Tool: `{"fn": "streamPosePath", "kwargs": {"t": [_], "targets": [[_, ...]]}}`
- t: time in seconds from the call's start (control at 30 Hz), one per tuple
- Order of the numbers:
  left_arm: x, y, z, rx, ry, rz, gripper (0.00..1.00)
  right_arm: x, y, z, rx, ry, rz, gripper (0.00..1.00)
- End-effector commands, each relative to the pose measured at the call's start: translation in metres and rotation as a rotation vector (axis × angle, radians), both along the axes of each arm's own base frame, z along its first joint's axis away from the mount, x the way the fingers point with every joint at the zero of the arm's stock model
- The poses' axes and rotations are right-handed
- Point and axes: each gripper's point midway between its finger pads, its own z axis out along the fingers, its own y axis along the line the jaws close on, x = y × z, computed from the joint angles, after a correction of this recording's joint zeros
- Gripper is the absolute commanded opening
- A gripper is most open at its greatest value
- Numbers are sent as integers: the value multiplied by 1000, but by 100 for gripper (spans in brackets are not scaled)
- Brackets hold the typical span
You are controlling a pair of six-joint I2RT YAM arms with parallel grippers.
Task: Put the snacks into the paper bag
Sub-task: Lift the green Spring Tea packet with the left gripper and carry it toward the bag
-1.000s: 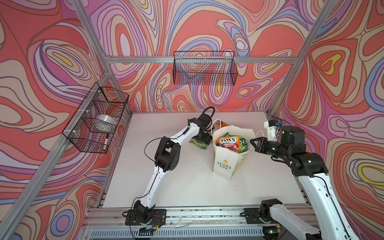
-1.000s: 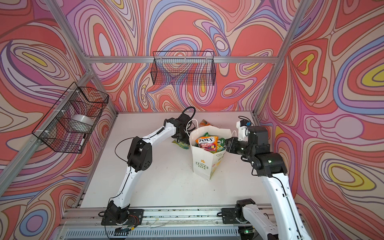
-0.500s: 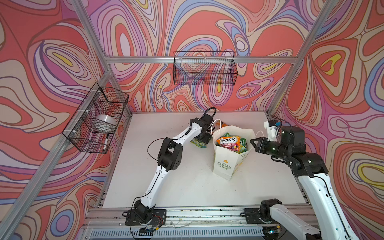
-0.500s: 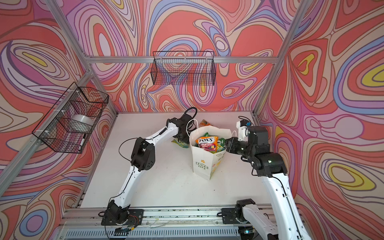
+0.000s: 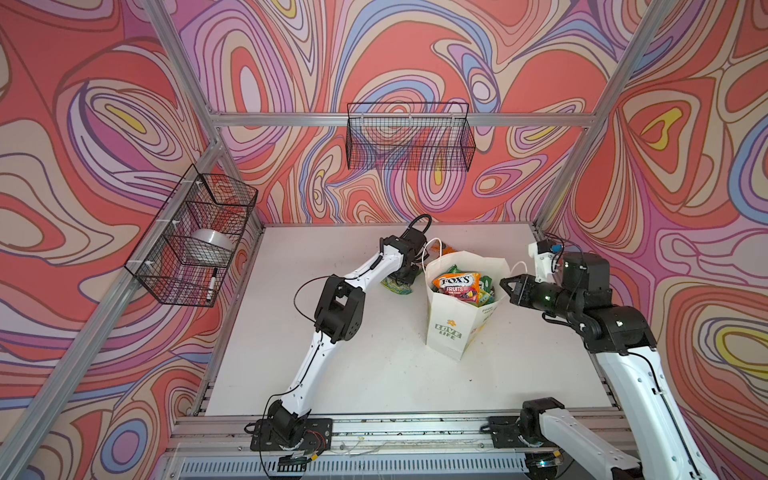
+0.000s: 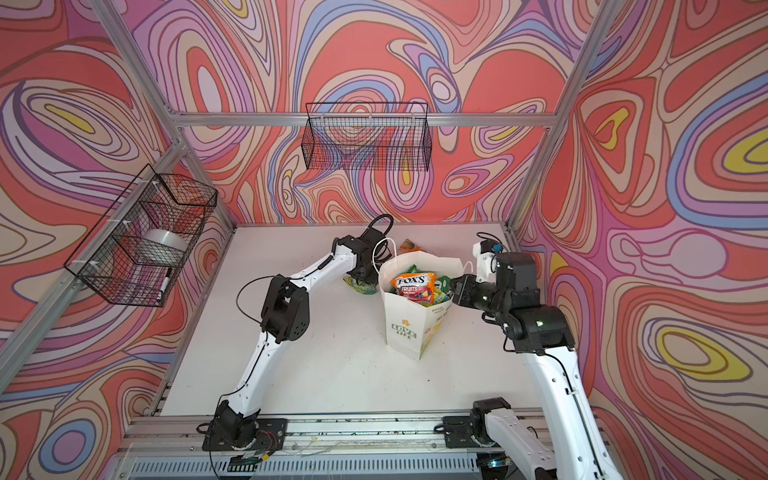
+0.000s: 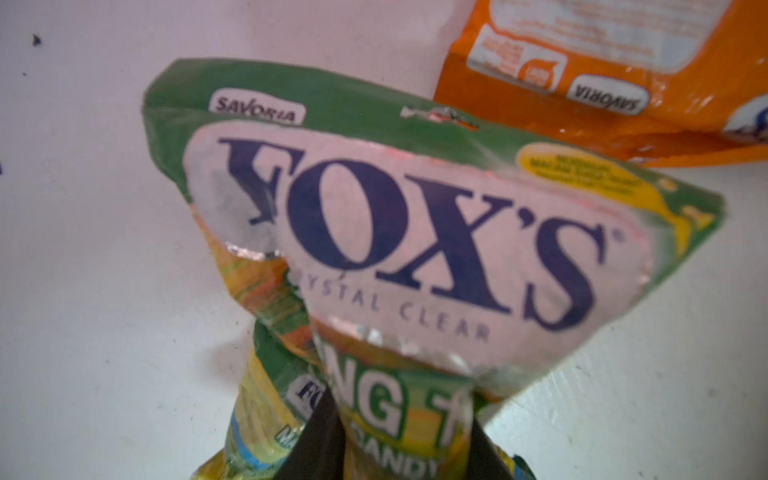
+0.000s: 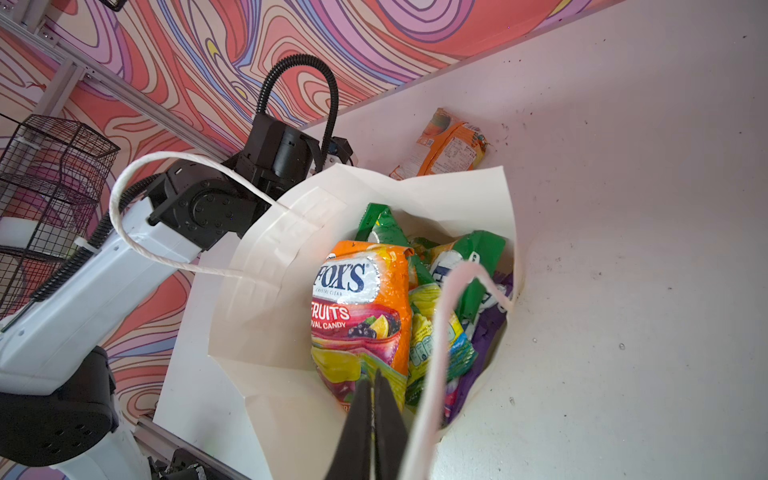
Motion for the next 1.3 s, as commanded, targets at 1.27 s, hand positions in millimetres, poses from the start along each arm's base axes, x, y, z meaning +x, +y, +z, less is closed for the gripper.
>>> {"fn": "streamPosePath", "kwargs": {"t": [1.27], "targets": [[-118,97,286,-476,-359,241,15,-3,0,16,1,-60,5,0]]}}
